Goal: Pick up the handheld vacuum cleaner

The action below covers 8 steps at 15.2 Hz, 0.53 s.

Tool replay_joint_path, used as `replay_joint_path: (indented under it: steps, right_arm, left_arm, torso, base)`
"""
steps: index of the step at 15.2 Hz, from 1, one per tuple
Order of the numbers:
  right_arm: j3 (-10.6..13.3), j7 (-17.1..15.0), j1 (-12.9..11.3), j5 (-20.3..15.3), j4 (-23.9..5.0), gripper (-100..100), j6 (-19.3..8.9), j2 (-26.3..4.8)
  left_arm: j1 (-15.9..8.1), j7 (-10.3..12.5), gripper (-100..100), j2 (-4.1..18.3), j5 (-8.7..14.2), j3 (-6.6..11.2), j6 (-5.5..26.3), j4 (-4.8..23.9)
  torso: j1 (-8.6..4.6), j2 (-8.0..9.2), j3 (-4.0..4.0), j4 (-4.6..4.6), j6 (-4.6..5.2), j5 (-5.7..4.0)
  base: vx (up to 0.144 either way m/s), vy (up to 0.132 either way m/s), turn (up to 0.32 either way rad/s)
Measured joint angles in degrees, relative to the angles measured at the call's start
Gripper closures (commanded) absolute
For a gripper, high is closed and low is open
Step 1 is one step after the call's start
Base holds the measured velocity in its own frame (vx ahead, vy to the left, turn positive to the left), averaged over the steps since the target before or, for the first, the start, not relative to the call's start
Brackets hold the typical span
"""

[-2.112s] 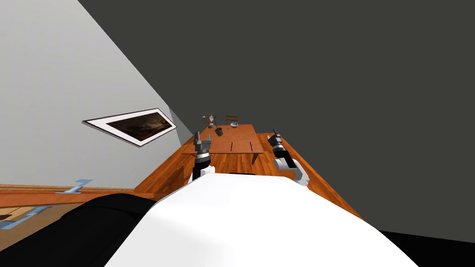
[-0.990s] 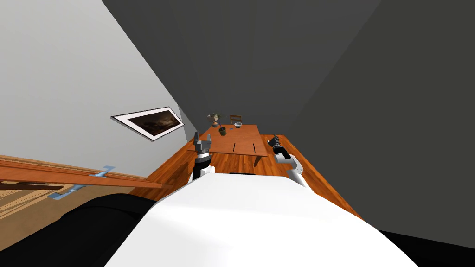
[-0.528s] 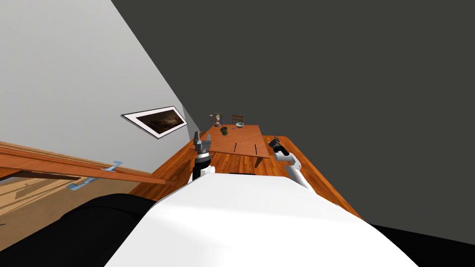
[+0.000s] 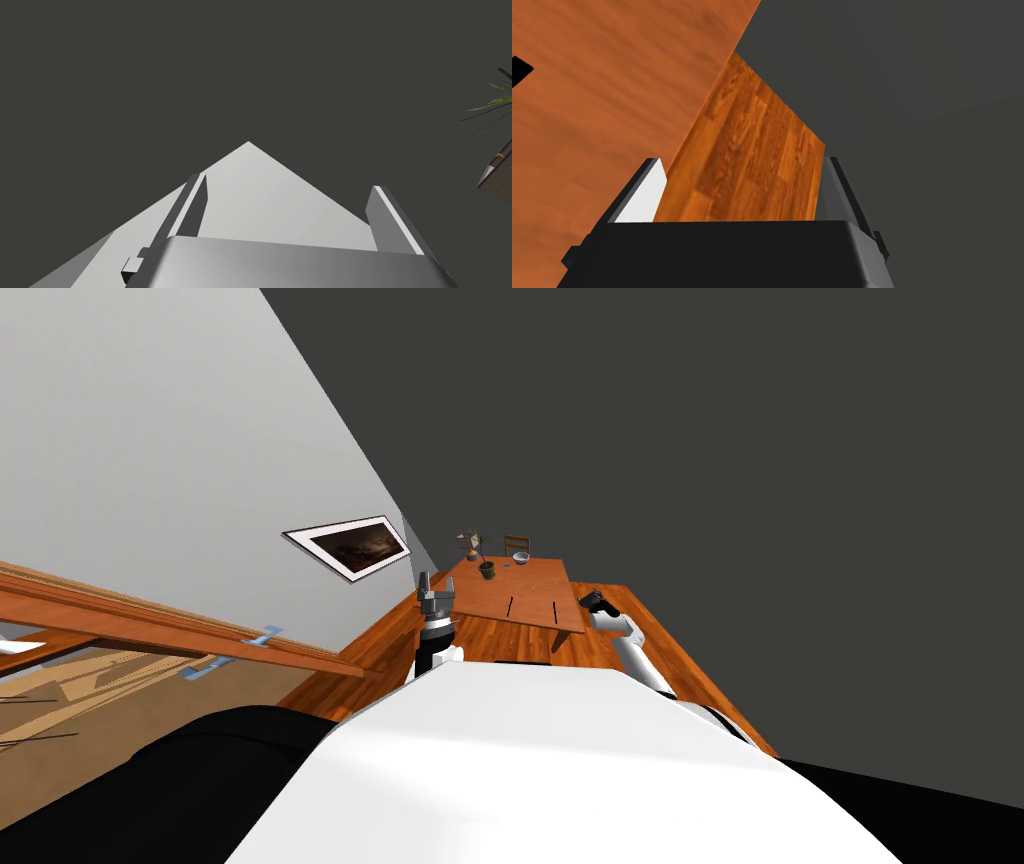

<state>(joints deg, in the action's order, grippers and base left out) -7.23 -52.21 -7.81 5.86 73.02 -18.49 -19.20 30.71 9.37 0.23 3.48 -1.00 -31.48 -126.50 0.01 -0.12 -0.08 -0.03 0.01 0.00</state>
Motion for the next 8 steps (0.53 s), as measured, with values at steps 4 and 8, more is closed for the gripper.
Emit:
replay_joint_path:
  steps: [4,8]
  right_arm:
    - [-0.93,-4.41,-3.06,0.3,-5.02,-100,-3.33,-0.07]
    - [-1.84,-8.92,-6.28,0.5,-10.76,-100,-6.6,-0.04]
  left_arm:
    - [0.0,0.0,0,0.0,0.0,0.0,0.0,0.0]
    - [0.0,0.0,0,0.0,0.0,0.0,0.0,0.0]
  torso:
    - [0.02,0.0,0.0,0.01,-0.03,0.01]
    - [0.01,-0.01,-0.01,0.0,-0.02,0.0]
  base:
    - [0.019,-0.003,0.085]
    - [0.02,-0.006,0.074]
